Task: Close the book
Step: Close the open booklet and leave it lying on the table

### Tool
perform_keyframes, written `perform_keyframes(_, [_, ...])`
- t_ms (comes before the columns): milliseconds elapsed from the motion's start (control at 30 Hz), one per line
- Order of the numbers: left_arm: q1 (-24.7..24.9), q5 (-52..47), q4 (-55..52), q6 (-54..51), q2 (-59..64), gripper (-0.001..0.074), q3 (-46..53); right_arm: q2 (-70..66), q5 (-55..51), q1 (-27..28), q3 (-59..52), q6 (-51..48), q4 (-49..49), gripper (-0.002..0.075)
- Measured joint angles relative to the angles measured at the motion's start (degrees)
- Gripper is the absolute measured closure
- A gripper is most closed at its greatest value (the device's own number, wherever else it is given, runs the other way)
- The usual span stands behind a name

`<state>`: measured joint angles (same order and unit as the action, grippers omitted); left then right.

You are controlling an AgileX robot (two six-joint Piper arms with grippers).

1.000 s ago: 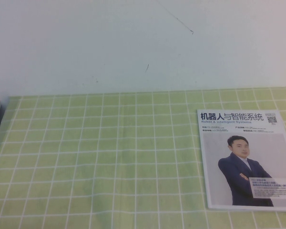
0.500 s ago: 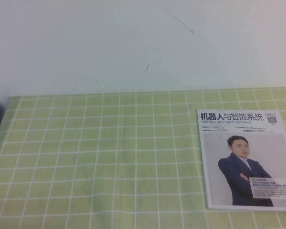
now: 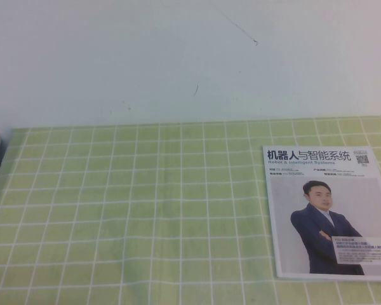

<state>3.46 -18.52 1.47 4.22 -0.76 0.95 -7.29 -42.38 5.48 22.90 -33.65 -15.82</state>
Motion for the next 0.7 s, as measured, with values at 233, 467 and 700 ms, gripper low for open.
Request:
perform_keyframes(233, [0.0, -0.1, -0.1, 0.0, 0.0, 0.0738, 0.0, 5.9, 12.8, 0.0, -5.8, 22.2, 17.7, 0.0729])
perform_keyframes(467, [0.0, -0.1, -0.1, 0.1, 0.0, 0.0738, 0.0, 8.0, 25.9, 0.2, -17.6, 24.8, 19.6, 0.0729])
perform_keyframes(700, [0.0, -0.2, -0.1, 0.1, 0.0, 0.0738, 0.0, 8.0, 24.1, 0.4, -24.3, 29.6, 19.7, 0.0729])
